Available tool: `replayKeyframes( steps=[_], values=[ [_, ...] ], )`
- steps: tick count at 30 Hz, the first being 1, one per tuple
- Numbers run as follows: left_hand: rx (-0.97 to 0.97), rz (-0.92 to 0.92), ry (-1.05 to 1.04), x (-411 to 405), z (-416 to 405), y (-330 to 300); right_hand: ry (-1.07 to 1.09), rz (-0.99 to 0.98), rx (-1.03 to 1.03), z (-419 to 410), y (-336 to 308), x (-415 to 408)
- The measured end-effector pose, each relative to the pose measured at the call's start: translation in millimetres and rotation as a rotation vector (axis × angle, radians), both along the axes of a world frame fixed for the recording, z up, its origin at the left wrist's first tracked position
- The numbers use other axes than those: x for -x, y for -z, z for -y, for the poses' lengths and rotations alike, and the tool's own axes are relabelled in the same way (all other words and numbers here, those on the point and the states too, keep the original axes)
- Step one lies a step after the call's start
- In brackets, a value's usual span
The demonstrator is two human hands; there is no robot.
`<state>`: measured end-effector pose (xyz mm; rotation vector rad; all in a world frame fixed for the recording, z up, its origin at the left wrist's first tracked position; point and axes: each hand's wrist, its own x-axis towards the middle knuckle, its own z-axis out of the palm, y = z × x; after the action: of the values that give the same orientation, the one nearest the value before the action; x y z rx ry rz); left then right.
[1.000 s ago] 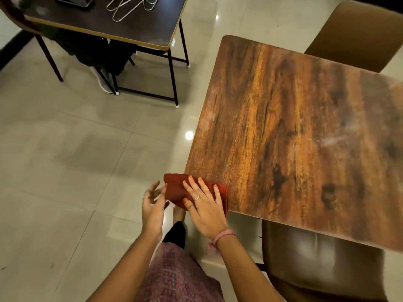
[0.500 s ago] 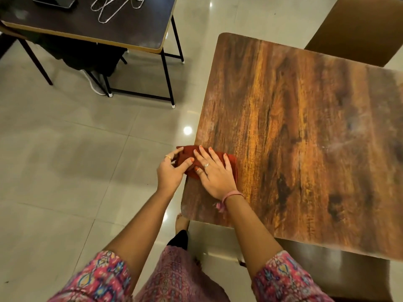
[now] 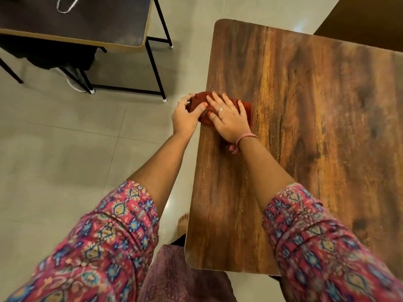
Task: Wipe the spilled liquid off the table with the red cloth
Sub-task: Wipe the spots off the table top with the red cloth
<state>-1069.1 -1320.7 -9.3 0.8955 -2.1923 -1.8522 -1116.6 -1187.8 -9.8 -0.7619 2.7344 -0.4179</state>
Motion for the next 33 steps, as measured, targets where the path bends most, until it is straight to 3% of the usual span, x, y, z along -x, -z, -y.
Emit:
replayKeyframes(
  steps=[8, 12, 16, 22, 29, 33],
  values=[
    [-0.187, 0.017, 0.002, 14, 3, 1, 0.008, -0.058, -0.020, 6, 5, 24],
    [-0.435, 0.182, -0.028, -32, 4, 5, 0.055, -0.026, 0.007, 8, 3, 18],
    [-0.554, 0.338, -0.054, -104, 4, 16, 0.137, 0.023, 0.029, 14, -1, -5],
    [-0.700, 0.501, -0.102, -216, -13, 23, 0.082, 0.018, 0.013, -8, -8, -110],
    [-1.047, 0.359, -0.300, -315, -58, 9, -0.085, -0.004, -0.039, -55, -14, -303],
    [-1.169, 0.344, -0.376, -358, -81, 3, -0.128, 0.007, -0.051, -92, -7, -370]
  ],
)
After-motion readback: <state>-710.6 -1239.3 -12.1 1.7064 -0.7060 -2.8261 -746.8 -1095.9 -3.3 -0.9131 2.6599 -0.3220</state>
